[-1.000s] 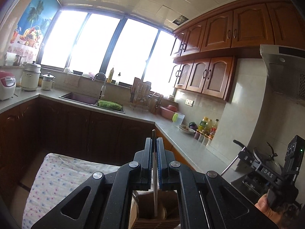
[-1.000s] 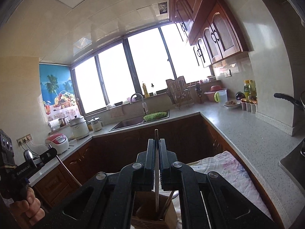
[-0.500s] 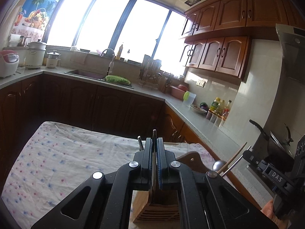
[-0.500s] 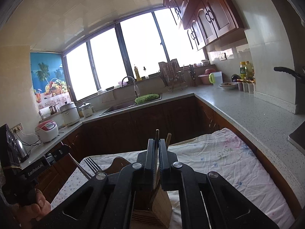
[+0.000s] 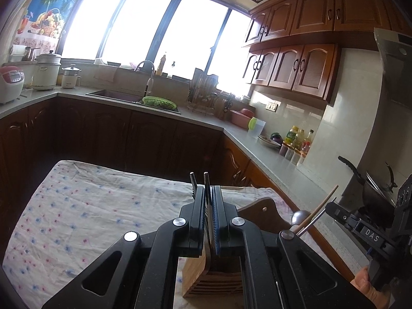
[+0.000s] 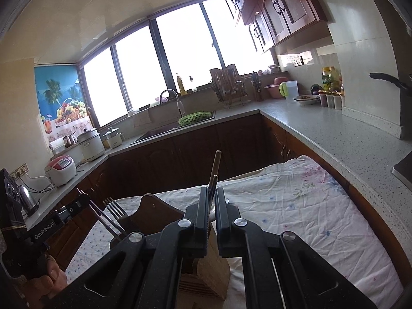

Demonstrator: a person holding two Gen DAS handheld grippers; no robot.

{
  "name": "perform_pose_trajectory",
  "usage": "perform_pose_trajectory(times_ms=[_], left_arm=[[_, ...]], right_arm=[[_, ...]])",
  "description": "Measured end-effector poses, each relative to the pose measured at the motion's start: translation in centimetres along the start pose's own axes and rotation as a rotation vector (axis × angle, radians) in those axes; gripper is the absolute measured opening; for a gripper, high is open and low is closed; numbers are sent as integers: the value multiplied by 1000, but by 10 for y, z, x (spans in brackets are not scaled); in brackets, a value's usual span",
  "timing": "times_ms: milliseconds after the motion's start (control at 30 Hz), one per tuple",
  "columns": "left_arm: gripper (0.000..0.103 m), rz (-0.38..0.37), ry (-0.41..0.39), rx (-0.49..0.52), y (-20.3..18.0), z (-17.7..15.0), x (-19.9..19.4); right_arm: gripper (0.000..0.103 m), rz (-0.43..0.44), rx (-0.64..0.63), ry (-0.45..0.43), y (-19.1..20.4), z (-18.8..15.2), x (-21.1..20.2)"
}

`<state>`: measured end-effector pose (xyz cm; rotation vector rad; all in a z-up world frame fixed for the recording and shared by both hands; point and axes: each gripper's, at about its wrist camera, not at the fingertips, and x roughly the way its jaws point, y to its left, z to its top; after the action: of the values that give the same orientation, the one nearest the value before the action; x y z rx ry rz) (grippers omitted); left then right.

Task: Organize utensils
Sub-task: 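Open both grippers to release the chopsticks in the holder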

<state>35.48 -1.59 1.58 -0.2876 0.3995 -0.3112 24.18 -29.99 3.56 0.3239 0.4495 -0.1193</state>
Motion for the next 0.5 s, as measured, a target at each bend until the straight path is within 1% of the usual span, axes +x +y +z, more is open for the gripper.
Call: perform_pose_trajectory(times_ms=[33,67,100,133,167,200,233,267,300,333,367,400,500], left_arm=[[7,0,6,-7,2,1,0],[16,-5,10,-13,3,2,-2],[28,-3,5,-20,4,3,-7],[34,0,-4,-26,5,4,-12],[42,0,-17,-32,5,5,-19],[46,-3,-28,-34,5,5,-26],[50,-3,-31,-33,4,6,-32],[58,-1,-34,-34,4,6,-39],[62,0,-39,-36,4,5,-46],[64,1,-43,-39,4,4,-53],[72,6,-44,-42,5,1,-61],[77,15,-47,-46,5,-2,-69],[78,15,-53,-53,5,-16,-96]], right_arm=[[8,8,7,2,-1,0,-1],[10,16,16,-1,-2,1,-3],[11,20,25,-5,-4,1,-5],[22,23,33,-11,-5,2,-8],[41,27,40,-21,-6,3,-12],[50,33,47,-32,-7,4,-17],[68,41,56,-47,-8,5,-23],[78,44,65,-64,-9,6,-29],[82,50,73,-78,-10,7,-36],[92,59,82,-89,-11,8,-42],[100,68,90,-102,-12,7,-49],[103,73,97,-110,-13,7,-56],[103,88,109,-116,-15,2,-74]])
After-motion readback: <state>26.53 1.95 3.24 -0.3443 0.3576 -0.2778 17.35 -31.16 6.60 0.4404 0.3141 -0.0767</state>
